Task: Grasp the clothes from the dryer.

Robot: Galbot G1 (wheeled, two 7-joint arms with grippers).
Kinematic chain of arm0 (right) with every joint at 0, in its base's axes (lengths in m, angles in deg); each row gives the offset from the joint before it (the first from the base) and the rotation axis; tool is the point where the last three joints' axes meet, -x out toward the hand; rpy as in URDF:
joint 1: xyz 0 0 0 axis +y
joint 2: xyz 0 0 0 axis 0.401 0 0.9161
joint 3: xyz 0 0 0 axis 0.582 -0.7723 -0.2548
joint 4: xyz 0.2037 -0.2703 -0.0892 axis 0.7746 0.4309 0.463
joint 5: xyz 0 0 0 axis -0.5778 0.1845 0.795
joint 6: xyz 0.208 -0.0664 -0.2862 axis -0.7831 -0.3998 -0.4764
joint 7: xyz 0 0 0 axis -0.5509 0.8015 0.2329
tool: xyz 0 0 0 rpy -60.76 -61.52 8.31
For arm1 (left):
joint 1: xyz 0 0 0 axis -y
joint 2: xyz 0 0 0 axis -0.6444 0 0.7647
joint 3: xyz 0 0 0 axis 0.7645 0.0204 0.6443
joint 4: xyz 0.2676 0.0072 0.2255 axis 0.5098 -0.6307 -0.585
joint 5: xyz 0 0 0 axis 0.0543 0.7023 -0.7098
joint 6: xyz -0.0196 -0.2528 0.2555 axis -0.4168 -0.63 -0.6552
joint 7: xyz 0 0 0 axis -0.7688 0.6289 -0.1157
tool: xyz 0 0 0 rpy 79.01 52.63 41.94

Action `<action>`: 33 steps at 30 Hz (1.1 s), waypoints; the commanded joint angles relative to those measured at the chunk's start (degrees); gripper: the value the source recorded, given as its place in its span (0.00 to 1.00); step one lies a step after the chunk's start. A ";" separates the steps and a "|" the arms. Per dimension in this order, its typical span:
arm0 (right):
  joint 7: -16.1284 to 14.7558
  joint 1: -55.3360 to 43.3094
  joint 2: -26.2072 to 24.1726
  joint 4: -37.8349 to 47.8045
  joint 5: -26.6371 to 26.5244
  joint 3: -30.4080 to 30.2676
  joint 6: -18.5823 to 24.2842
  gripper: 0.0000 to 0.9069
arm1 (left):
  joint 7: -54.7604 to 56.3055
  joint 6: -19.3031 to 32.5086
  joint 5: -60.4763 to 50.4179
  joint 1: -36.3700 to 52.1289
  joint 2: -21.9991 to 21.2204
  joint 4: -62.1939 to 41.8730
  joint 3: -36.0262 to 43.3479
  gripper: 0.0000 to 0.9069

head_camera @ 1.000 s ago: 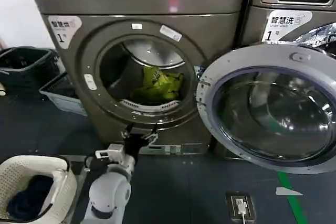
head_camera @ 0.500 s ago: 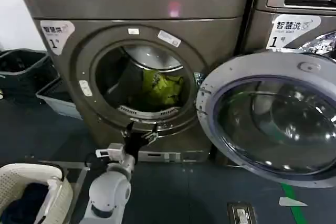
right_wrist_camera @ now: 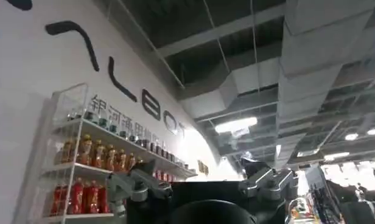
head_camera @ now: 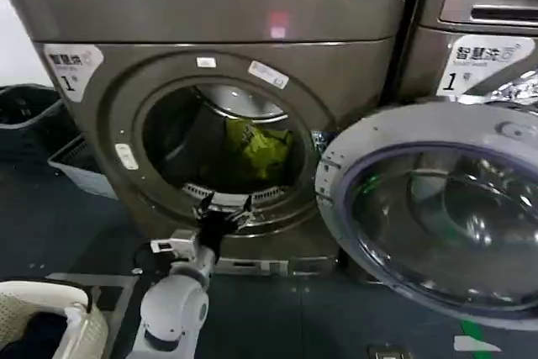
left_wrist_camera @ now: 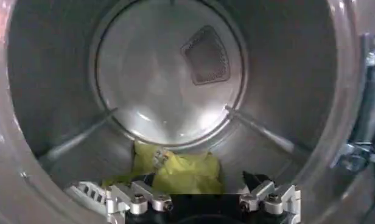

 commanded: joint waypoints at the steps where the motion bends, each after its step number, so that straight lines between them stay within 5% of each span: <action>1: 0.04 -0.10 0.00 -0.08 0.02 -0.14 0.04 1.00 | -0.06 -0.05 -0.04 0.11 0.03 -0.21 -0.01 1.00; 33: -0.41 0.36 0.57 -0.50 -0.13 0.33 1.51 1.00 | -0.18 -0.12 -0.15 -0.32 0.20 0.53 0.41 1.00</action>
